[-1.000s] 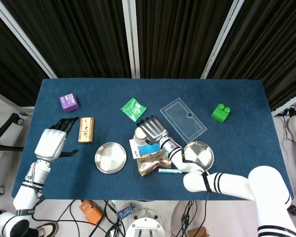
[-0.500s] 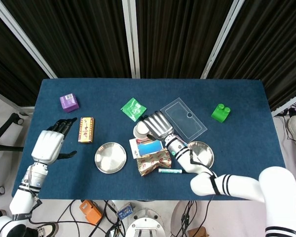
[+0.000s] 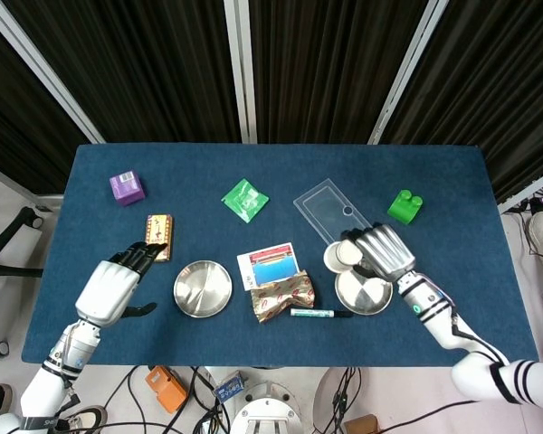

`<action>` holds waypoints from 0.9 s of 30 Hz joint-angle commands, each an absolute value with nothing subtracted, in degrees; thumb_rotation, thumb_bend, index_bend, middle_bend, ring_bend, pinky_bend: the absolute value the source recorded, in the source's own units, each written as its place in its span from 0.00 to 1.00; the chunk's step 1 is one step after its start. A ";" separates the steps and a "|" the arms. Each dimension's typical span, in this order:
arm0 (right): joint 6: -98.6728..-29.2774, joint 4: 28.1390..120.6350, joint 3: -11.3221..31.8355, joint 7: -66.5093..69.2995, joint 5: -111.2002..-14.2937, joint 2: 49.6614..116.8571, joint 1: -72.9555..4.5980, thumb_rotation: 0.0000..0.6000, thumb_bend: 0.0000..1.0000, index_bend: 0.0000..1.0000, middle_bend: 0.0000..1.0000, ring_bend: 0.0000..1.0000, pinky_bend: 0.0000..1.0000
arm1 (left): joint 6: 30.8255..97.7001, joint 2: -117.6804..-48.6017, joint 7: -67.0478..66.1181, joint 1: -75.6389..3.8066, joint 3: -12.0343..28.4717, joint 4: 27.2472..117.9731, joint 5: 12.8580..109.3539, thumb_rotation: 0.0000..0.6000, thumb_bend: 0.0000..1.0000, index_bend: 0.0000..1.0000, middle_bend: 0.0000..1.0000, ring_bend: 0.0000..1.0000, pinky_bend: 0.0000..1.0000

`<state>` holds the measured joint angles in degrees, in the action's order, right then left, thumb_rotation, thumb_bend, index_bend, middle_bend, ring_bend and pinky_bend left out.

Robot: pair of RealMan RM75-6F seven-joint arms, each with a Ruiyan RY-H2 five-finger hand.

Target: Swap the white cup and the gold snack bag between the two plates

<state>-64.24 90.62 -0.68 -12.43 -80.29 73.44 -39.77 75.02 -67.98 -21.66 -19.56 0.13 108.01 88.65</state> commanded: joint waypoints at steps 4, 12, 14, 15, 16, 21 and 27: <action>-66.05 84.57 -5.38 -7.43 -86.17 73.46 -35.04 1.00 0.43 0.73 0.64 0.67 0.59 | 73.65 -69.38 -21.71 -19.82 0.32 106.86 87.12 1.00 0.03 0.08 0.15 0.16 0.42; -62.78 82.58 -5.90 -2.48 -87.36 73.98 -34.38 1.00 0.43 0.18 0.36 0.38 0.45 | 72.97 -69.81 -21.35 -19.96 0.67 106.23 86.27 1.00 0.03 0.08 0.15 0.16 0.42; -62.18 83.68 -5.95 -1.18 -87.58 72.96 -34.30 1.00 0.35 0.02 0.21 0.23 0.36 | 73.06 -69.84 -21.38 -19.94 0.66 106.30 86.49 1.00 0.03 0.08 0.15 0.16 0.42; -62.27 84.06 -5.97 -0.87 -87.86 72.56 -34.16 1.00 0.30 0.00 0.15 0.18 0.33 | 73.09 -69.90 -21.42 -19.96 0.68 106.32 86.62 1.00 0.03 0.08 0.15 0.16 0.42; -62.57 84.43 -5.96 -0.67 -88.11 72.20 -33.92 1.00 0.25 0.00 0.10 0.12 0.30 | 73.07 -69.98 -21.45 -20.01 0.67 106.36 86.81 1.00 0.03 0.08 0.15 0.16 0.42; -65.35 86.96 -6.39 1.64 -90.05 69.66 -31.94 0.89 0.17 0.00 0.01 0.03 0.23 | 72.05 -71.05 -19.36 -20.82 0.40 107.67 88.50 1.00 0.03 0.08 0.15 0.16 0.42; -80.27 86.58 -6.08 0.66 -92.20 67.95 -23.22 0.87 0.16 0.00 0.00 0.00 0.13 | 68.98 -75.33 -18.14 -23.28 0.41 110.96 90.90 1.00 0.06 0.08 0.15 0.16 0.42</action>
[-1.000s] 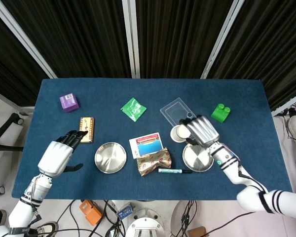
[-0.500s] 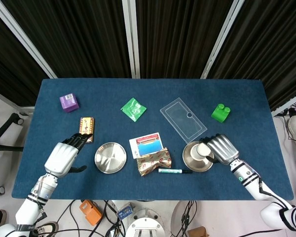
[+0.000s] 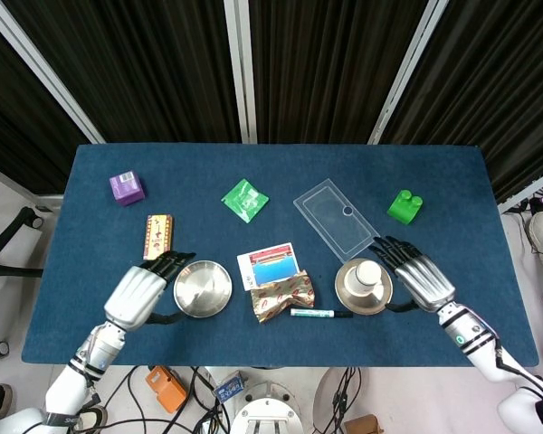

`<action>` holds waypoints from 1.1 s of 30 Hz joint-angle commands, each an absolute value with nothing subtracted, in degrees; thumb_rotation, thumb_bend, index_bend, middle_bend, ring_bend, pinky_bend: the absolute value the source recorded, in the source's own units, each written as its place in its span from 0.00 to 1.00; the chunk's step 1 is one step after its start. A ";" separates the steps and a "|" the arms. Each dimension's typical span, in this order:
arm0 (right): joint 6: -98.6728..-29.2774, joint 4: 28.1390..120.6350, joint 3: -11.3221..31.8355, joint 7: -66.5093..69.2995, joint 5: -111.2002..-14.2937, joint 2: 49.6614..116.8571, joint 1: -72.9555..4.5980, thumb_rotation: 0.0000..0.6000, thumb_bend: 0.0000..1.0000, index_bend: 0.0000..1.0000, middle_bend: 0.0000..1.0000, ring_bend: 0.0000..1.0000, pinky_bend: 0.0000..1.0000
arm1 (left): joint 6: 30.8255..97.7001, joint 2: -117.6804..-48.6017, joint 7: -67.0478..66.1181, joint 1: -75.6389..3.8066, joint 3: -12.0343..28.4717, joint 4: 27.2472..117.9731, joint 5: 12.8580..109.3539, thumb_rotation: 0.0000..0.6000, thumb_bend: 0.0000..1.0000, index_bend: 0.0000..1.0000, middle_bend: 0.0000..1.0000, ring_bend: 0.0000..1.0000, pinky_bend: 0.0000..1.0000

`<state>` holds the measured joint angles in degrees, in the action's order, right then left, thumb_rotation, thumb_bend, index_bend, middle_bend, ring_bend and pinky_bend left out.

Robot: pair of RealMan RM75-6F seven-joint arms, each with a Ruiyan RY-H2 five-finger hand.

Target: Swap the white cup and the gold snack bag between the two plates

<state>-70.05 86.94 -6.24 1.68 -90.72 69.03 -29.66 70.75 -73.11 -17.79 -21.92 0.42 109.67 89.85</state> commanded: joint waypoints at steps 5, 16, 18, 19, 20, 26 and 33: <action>-89.19 85.84 -6.44 1.05 -91.45 67.18 -15.76 0.87 0.16 0.00 0.00 0.00 0.07 | 63.05 -82.94 -22.99 -26.78 1.93 111.05 87.07 1.00 0.07 0.08 0.15 0.16 0.41; -89.03 85.65 -7.12 10.69 -92.14 62.50 -12.09 0.88 0.16 0.00 0.00 0.00 0.03 | 58.05 -104.31 -40.30 -35.76 7.69 99.09 71.42 1.00 0.07 0.08 0.15 0.15 0.24; -88.67 85.60 -6.71 11.37 -91.93 61.90 -11.88 0.88 0.16 0.00 0.00 0.00 0.03 | 58.21 -106.71 -42.27 -36.49 7.49 97.25 70.16 1.00 0.07 0.09 0.15 0.15 0.24; -88.56 85.64 -6.57 11.73 -91.95 61.70 -11.80 0.88 0.16 0.00 0.00 0.00 0.03 | 58.29 -107.56 -42.95 -36.80 7.53 96.60 69.62 1.00 0.07 0.09 0.15 0.15 0.24; -88.43 85.68 -6.48 12.08 -92.05 61.50 -11.72 0.88 0.16 0.00 0.00 0.00 0.03 | 58.40 -108.31 -43.65 -37.14 7.63 95.85 69.23 1.00 0.07 0.10 0.15 0.15 0.24; -88.05 85.89 -6.31 13.15 -93.19 60.43 -10.95 0.88 0.16 0.00 0.00 0.00 0.03 | 59.21 -111.25 -45.52 -38.46 8.88 91.12 66.22 1.00 0.09 0.13 0.18 0.17 0.24; -88.14 86.16 -5.50 12.69 -93.64 60.18 -10.01 0.88 0.16 0.00 0.00 0.00 0.03 | 60.62 -111.12 -44.98 -38.76 9.09 89.79 65.05 1.00 0.21 0.23 0.29 0.29 0.39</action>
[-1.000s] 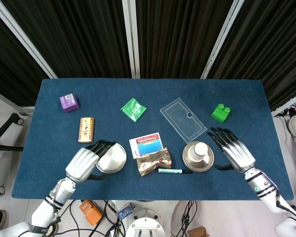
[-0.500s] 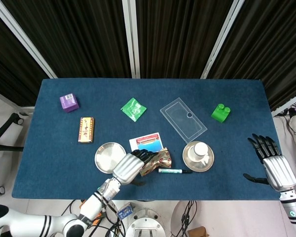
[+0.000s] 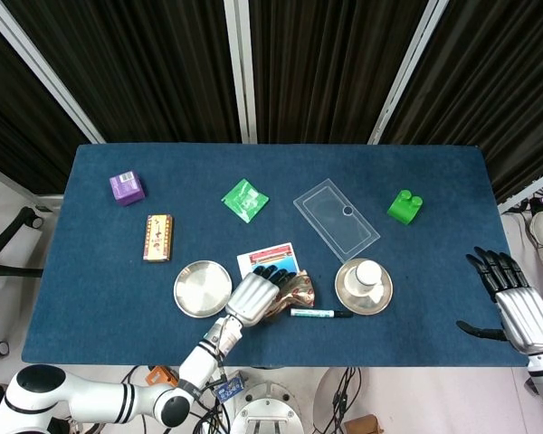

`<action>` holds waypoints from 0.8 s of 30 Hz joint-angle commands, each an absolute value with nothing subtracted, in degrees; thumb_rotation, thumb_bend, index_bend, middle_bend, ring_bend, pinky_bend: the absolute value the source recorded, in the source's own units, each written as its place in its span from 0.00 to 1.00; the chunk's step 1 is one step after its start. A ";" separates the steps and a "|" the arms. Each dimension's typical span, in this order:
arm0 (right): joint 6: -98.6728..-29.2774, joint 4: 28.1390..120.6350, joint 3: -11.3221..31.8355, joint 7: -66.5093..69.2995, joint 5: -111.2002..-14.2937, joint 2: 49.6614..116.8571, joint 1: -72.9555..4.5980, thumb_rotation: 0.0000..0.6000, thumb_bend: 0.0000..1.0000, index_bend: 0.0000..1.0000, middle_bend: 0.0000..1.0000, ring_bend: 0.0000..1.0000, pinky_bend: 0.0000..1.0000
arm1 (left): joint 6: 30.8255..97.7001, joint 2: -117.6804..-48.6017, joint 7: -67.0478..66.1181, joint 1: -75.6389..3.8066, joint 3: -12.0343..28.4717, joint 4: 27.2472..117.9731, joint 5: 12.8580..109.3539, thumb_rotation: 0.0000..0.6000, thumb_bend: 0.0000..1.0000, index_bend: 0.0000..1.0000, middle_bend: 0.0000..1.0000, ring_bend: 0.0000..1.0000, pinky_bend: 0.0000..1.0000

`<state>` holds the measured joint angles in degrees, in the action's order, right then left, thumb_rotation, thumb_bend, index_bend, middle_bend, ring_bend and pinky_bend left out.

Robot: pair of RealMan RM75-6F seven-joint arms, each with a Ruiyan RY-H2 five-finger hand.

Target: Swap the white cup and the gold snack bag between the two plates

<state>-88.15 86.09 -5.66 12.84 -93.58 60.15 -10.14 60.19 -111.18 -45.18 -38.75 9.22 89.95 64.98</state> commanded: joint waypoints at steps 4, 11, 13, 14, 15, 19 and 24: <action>-87.31 86.44 -5.03 12.00 -93.70 60.31 -9.91 0.88 0.16 0.00 0.00 0.00 0.03 | 62.07 -111.50 -45.18 -38.74 8.81 89.17 65.10 1.00 0.33 0.39 0.45 0.45 0.53; -85.93 86.62 -4.17 11.34 -93.23 60.46 -9.81 0.88 0.16 0.00 0.00 0.00 0.03 | 64.78 -111.33 -43.65 -38.39 8.52 89.66 67.29 1.00 0.52 0.56 0.62 0.62 0.65; -85.40 86.64 -3.99 11.20 -93.07 60.52 -9.81 0.88 0.16 0.00 0.00 0.00 0.03 | 66.31 -110.24 -42.28 -37.97 8.35 91.17 69.47 1.00 0.53 0.57 0.62 0.62 0.65; -85.06 86.68 -3.91 11.16 -93.01 60.53 -9.84 0.88 0.16 0.00 0.00 0.00 0.03 | 67.30 -109.25 -41.32 -37.64 8.25 92.39 70.94 1.00 0.53 0.57 0.62 0.63 0.65; -84.85 86.73 -3.86 11.07 -92.99 60.54 -9.84 0.88 0.16 0.00 0.00 0.00 0.03 | 68.05 -108.28 -40.64 -37.34 8.13 93.43 72.03 1.00 0.53 0.57 0.63 0.63 0.65; -84.39 87.07 -3.80 10.74 -93.28 60.46 -9.71 0.88 0.16 0.00 0.00 0.00 0.03 | 71.27 -101.52 -38.64 -35.32 7.20 99.00 75.85 1.00 0.53 0.57 0.63 0.63 0.65; -84.15 87.50 -3.47 10.51 -93.26 60.35 -9.44 0.88 0.16 0.00 0.00 0.00 0.03 | 74.30 -90.73 -37.23 -31.05 3.69 103.12 77.42 1.00 0.52 0.57 0.63 0.63 0.65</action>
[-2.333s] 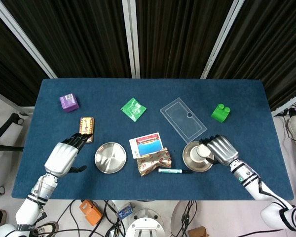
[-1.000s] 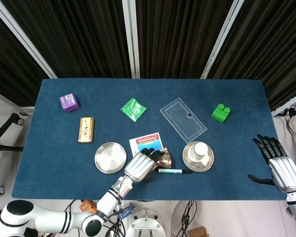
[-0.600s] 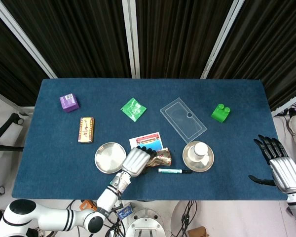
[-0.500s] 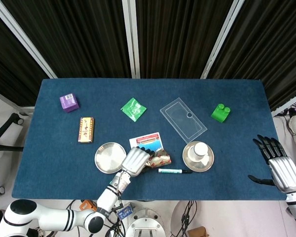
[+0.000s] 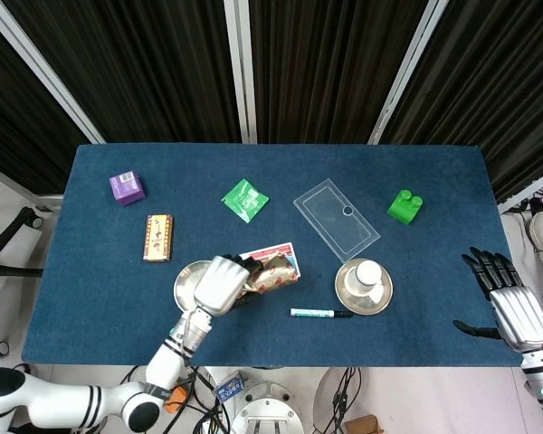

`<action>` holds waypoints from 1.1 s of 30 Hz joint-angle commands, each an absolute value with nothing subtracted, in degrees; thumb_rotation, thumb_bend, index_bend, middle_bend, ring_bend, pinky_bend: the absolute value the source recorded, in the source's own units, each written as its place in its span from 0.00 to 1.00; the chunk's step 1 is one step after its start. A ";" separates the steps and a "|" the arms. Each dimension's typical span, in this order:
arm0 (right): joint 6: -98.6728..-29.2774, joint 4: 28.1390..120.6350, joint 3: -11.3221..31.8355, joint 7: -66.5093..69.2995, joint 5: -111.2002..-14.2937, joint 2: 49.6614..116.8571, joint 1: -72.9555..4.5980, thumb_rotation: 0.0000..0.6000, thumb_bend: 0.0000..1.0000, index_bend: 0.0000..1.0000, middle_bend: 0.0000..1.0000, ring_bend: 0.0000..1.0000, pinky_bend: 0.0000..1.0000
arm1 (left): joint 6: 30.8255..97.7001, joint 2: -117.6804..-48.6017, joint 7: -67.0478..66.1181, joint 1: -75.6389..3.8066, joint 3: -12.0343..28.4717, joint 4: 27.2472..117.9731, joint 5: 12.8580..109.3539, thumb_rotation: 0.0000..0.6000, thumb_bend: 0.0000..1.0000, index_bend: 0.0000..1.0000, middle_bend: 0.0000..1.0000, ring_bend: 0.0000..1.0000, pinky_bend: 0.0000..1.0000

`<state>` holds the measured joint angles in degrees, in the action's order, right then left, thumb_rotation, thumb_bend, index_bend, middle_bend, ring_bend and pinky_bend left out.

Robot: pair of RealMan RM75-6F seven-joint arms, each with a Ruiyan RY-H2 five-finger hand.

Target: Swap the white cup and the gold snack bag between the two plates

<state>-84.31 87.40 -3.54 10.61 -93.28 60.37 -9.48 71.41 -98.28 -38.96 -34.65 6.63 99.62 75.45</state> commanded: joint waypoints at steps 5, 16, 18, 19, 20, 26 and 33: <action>-82.96 88.12 -3.54 9.94 -93.54 60.37 -9.61 0.89 0.16 0.00 0.00 0.00 0.03 | 73.35 -87.10 -35.32 -28.21 -0.61 101.50 76.49 1.00 0.51 0.57 0.62 0.62 0.65; -83.65 88.16 -3.87 12.33 -95.17 59.30 -8.90 0.89 0.16 0.00 0.00 0.00 0.03 | 69.75 -89.66 -34.79 -27.76 -2.40 93.84 77.30 1.00 0.16 0.26 0.32 0.36 0.48; -84.07 87.96 -3.83 12.77 -95.36 59.11 -8.66 0.88 0.16 0.00 0.00 0.00 0.03 | 70.25 -89.74 -36.19 -27.48 -2.39 93.56 77.52 1.00 0.08 0.15 0.23 0.24 0.42; -84.22 87.90 -3.80 12.90 -95.42 59.08 -8.57 0.88 0.16 0.00 0.00 0.00 0.03 | 70.47 -89.66 -36.31 -27.32 -2.43 93.74 77.74 1.00 0.05 0.11 0.19 0.20 0.41; -84.30 87.83 -3.79 13.02 -95.47 59.06 -8.51 0.88 0.16 0.00 0.00 0.00 0.03 | 70.75 -89.51 -36.17 -27.14 -2.48 93.94 78.10 1.00 0.03 0.08 0.16 0.15 0.41; -84.65 87.95 -3.73 12.35 -95.70 59.10 -7.99 0.89 0.16 0.00 0.00 0.00 0.03 | 73.09 -84.31 -33.08 -25.17 -4.57 99.12 81.94 1.00 0.00 0.01 0.08 0.07 0.27; -85.99 90.34 -4.03 5.38 -93.44 58.92 -5.03 0.88 0.16 0.00 0.00 0.00 0.03 | 85.56 -71.31 -22.99 -17.46 -9.90 102.73 90.68 1.00 0.00 0.00 0.05 0.02 0.16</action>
